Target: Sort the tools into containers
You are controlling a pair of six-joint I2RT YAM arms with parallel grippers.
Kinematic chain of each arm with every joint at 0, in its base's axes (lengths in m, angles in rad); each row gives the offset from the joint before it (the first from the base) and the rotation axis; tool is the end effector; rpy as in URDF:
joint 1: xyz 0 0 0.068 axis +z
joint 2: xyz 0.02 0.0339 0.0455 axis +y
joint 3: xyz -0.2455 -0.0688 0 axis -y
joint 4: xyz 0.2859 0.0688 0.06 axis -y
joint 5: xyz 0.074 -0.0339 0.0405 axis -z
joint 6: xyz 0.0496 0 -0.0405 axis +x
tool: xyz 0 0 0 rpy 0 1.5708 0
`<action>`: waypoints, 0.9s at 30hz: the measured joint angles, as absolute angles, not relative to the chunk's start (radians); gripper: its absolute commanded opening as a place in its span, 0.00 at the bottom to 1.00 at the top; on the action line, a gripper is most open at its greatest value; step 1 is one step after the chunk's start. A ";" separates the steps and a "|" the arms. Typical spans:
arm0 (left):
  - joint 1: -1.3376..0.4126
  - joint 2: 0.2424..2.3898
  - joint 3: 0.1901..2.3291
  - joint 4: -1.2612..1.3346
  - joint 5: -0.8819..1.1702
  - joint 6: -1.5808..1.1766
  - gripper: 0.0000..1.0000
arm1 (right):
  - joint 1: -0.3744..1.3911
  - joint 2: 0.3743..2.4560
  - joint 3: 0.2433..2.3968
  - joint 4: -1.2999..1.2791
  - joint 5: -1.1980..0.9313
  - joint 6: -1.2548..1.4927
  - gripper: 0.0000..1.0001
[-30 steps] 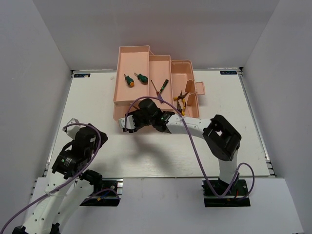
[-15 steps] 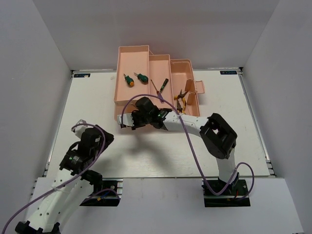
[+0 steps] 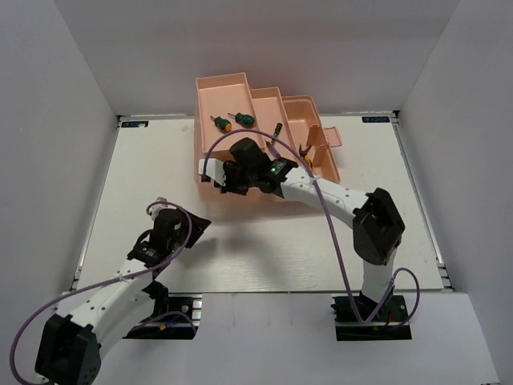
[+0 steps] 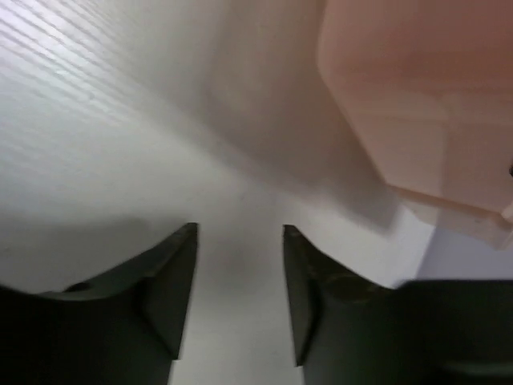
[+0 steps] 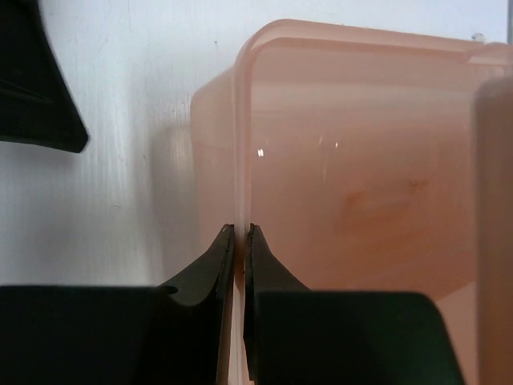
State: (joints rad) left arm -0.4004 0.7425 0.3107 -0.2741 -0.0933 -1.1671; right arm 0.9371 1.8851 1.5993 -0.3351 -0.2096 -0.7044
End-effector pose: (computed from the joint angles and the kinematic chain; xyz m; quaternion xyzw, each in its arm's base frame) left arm 0.2024 -0.0806 0.1343 -0.3574 0.8338 -0.2655 0.3264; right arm 0.2799 0.3984 0.2527 -0.6797 0.5679 0.1452 0.4409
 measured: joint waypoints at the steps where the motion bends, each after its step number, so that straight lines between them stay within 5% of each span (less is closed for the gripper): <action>1: -0.399 0.775 0.298 -0.212 -0.081 -1.172 0.44 | 0.931 1.871 1.602 -0.343 -0.212 -0.692 0.00; 7: -0.363 1.063 0.221 0.108 0.001 -1.210 0.36 | 0.907 1.760 1.578 -0.375 -0.218 -0.645 0.00; 12: -0.320 1.302 0.263 0.355 0.074 -1.227 0.54 | 0.888 1.660 1.511 -0.393 -0.220 -0.603 0.00; 23: -0.229 1.618 0.635 0.532 0.177 -1.234 0.59 | 0.878 1.567 1.397 -0.383 -0.257 -0.561 0.00; 24: -0.220 1.635 0.658 0.526 0.184 -1.231 0.59 | 0.875 1.561 1.394 -0.384 -0.258 -0.559 0.33; 27: -0.212 1.674 0.717 0.494 0.210 -1.222 0.59 | 0.874 1.544 1.393 -0.363 -0.270 -0.542 0.82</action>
